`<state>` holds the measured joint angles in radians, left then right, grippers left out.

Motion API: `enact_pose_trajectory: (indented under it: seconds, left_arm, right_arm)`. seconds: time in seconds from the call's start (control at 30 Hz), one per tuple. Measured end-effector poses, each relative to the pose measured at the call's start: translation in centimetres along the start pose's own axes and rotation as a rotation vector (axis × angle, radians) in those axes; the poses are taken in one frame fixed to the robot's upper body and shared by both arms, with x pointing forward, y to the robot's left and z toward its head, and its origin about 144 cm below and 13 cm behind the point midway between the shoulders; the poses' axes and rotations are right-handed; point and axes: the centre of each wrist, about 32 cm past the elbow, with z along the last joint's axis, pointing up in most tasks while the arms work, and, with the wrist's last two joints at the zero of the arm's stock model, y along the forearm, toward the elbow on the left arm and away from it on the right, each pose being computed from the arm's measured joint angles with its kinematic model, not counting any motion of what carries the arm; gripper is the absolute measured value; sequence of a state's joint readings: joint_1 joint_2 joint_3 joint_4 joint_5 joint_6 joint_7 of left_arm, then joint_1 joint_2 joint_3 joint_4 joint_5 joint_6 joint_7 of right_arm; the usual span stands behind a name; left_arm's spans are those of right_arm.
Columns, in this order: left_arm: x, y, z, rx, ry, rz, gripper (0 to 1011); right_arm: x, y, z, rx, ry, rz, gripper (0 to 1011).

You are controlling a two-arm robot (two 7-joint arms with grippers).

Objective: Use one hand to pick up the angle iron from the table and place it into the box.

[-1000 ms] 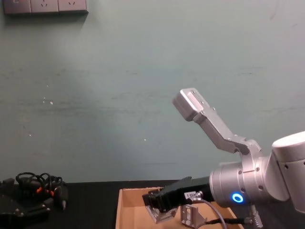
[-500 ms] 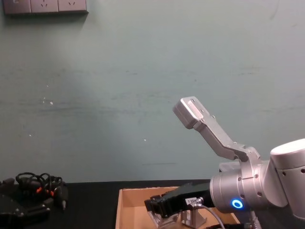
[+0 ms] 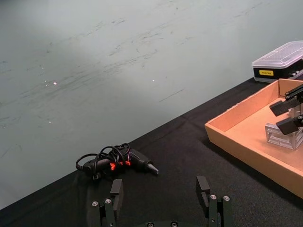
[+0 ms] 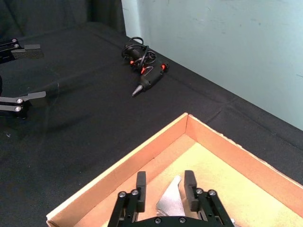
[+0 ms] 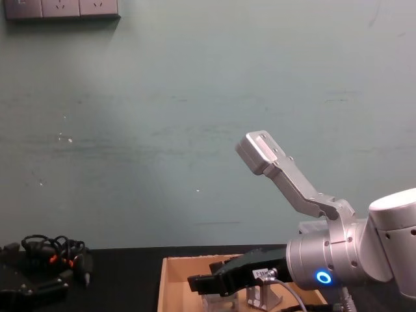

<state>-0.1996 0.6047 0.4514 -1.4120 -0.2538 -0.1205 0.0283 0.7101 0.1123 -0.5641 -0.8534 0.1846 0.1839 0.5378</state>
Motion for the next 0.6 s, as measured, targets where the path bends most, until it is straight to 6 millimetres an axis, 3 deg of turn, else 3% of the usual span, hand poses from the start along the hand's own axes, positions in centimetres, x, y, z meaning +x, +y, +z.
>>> enact_pose_trajectory:
  seconds: [0.43,0.6]
  left_arm:
    - [0.0,0.0,0.0,0.000,0.000,0.000,1012]
    - [0.0,0.0,0.0,0.000,0.000,0.000,1011]
  right_arm:
    - [-0.1,-0.2,0.1,0.004,-0.001,0.007,898]
    - [-0.7,-1.3,0.8,0.015,-0.001,0.024,1002]
